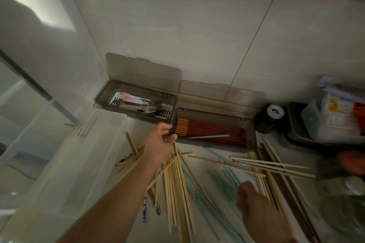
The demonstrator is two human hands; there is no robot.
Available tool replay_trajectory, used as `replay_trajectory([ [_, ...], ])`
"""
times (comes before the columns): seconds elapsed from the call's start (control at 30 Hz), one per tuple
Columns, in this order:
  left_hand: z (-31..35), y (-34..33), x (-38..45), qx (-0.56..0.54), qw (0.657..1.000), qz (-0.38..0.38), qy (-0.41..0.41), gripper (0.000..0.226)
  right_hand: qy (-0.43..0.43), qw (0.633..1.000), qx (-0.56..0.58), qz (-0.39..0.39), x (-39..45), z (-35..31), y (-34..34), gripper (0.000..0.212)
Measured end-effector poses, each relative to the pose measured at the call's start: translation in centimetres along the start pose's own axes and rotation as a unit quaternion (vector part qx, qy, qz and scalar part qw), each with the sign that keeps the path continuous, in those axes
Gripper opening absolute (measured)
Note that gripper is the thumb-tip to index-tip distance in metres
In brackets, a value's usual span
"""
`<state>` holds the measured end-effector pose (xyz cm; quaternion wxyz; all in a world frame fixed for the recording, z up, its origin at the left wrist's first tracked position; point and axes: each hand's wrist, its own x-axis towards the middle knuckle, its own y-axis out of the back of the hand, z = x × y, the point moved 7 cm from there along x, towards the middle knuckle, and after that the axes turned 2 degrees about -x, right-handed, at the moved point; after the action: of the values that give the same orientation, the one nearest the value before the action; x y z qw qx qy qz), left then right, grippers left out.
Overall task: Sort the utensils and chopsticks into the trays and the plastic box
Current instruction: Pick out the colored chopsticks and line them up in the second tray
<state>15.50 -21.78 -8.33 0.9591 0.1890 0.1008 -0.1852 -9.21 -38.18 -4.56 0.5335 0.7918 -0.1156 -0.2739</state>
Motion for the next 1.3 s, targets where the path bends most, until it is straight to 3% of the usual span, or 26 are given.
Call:
replay_trajectory([
  [0.07, 0.0, 0.0, -0.1, 0.002, 1.000, -0.004, 0.003, 0.027, 0.026, 0.985, 0.170, -0.001, 1.6, -0.5, 2.5, 0.010],
  [0.17, 0.0, -0.1, -0.2, 0.003, 1.000, -0.008, 0.007, 0.025, 0.093, 0.964, 0.237, 0.077, 5.4, -2.0, 6.6, 0.026],
  [0.33, 0.0, -0.1, -0.1, 0.001, 1.000, -0.009, 0.014, 0.026, 0.179, 0.969, 0.115, 0.129, 12.7, -5.3, 7.8, 0.032],
  [0.53, -0.2, -0.1, 0.0, -0.009, 1.000, -0.008, 0.013, 0.028, 0.265, 0.964, 0.018, 0.000, 17.8, -8.3, 3.2, 0.041],
  [0.67, -0.2, -0.1, 0.0, -0.011, 1.000, -0.007, 0.013, 0.028, 0.270, 0.963, -0.006, -0.018, 18.8, -8.0, 1.6, 0.049],
  [0.8, -0.2, -0.1, 0.0, -0.012, 1.000, -0.012, 0.013, 0.028, 0.264, 0.964, 0.015, -0.011, 18.7, -7.7, 2.0, 0.040],
  [0.93, -0.2, -0.1, 0.0, -0.013, 1.000, -0.008, 0.014, 0.028, 0.227, 0.960, 0.108, 0.125, 15.9, -5.9, 4.8, 0.022],
  [1.03, -0.2, -0.1, 0.0, -0.012, 1.000, -0.005, 0.014, 0.028, 0.201, 0.947, 0.135, 0.214, 10.7, -3.2, 4.9, 0.022],
  [1.17, -0.2, -0.1, 0.0, 0.005, 1.000, 0.002, 0.007, 0.027, 0.137, 0.975, 0.087, 0.148, 4.1, 0.4, 0.8, 0.038],
  [1.3, -0.3, -0.2, 0.1, 0.009, 1.000, 0.002, 0.007, 0.026, 0.103, 0.993, 0.042, 0.044, -0.3, 1.5, -2.7, 0.040],
])
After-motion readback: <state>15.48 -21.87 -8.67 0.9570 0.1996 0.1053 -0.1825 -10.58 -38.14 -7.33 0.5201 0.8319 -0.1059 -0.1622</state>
